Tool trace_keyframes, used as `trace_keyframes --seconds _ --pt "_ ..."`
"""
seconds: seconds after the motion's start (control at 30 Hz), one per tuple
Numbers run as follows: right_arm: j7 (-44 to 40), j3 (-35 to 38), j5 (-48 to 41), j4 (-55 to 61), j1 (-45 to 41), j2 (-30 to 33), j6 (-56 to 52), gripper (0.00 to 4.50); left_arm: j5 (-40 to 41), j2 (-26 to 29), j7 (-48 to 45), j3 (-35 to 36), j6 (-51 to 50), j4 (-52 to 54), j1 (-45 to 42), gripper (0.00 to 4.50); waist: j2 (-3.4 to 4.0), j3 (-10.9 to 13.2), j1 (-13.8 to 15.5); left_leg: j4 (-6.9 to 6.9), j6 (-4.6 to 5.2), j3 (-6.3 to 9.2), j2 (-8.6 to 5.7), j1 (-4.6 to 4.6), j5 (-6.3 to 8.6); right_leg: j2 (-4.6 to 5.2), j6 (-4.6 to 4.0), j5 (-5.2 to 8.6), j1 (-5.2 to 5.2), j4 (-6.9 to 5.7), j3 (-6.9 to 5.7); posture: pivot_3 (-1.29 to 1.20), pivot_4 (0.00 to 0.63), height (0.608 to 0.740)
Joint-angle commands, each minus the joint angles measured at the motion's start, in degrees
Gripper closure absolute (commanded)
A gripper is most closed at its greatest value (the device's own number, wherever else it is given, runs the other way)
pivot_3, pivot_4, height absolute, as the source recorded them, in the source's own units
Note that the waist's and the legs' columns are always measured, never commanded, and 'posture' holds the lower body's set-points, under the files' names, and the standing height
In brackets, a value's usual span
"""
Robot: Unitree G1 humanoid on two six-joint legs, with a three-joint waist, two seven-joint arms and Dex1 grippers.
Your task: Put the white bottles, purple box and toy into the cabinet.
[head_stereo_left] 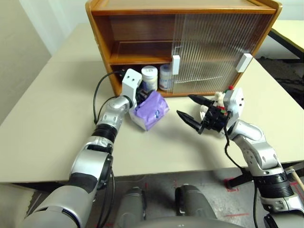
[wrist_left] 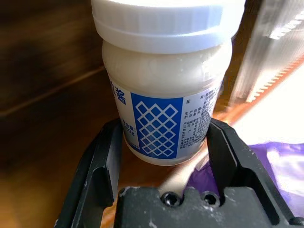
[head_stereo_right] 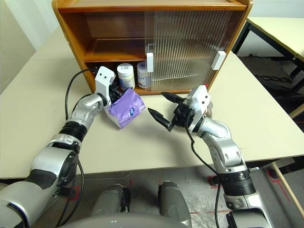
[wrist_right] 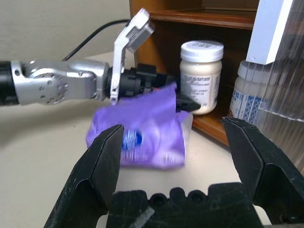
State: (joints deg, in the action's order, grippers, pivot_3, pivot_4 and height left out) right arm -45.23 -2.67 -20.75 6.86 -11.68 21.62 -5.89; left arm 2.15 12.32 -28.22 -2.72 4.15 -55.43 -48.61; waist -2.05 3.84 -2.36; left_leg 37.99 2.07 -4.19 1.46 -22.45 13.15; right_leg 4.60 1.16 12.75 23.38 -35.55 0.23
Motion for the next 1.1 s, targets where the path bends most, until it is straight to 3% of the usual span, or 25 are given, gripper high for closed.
trace_keyframes --seconds 0.03,0.47,0.9,1.1 --pt "-0.01 0.34 0.04 1.31 0.78 0.68 -0.2 0.0 -1.48 0.51 1.76 0.41 2.04 -3.36 -2.4 1.55 -0.01 -0.01 -0.1 0.0 0.0 0.0 0.0 0.0 0.0 0.0 0.0 0.0 0.0 0.0 0.0 -0.1 0.006 0.74" --pt "0.31 -0.08 0.03 3.35 2.11 1.18 -1.33 0.0 -3.37 -0.36 7.78 1.46 6.23 -13.33 -7.46 1.55 -0.11 0.04 -1.02 0.0 -0.01 0.0 0.02 -0.01 0.0 0.0 0.01 0.0 0.01 0.0 -0.01 -0.1 0.027 0.74" --pt "0.58 -0.45 0.49 3.05 2.14 0.79 -1.51 0.0 -1.69 -0.74 5.61 3.57 5.45 -9.96 -6.61 1.55 -0.31 0.18 -1.46 0.0 -0.01 0.0 0.03 -0.02 0.01 0.0 0.0 0.0 0.02 0.0 -0.02 -0.09 0.037 0.74" --pt "0.36 -0.79 0.51 2.31 1.34 0.48 -1.25 0.0 -2.94 -0.46 7.58 3.89 5.34 -13.37 -8.28 1.55 -0.36 0.21 -1.35 0.0 -0.01 0.0 0.04 -0.01 0.01 0.01 0.0 -0.01 0.02 -0.01 -0.02 -0.09 0.037 0.74"
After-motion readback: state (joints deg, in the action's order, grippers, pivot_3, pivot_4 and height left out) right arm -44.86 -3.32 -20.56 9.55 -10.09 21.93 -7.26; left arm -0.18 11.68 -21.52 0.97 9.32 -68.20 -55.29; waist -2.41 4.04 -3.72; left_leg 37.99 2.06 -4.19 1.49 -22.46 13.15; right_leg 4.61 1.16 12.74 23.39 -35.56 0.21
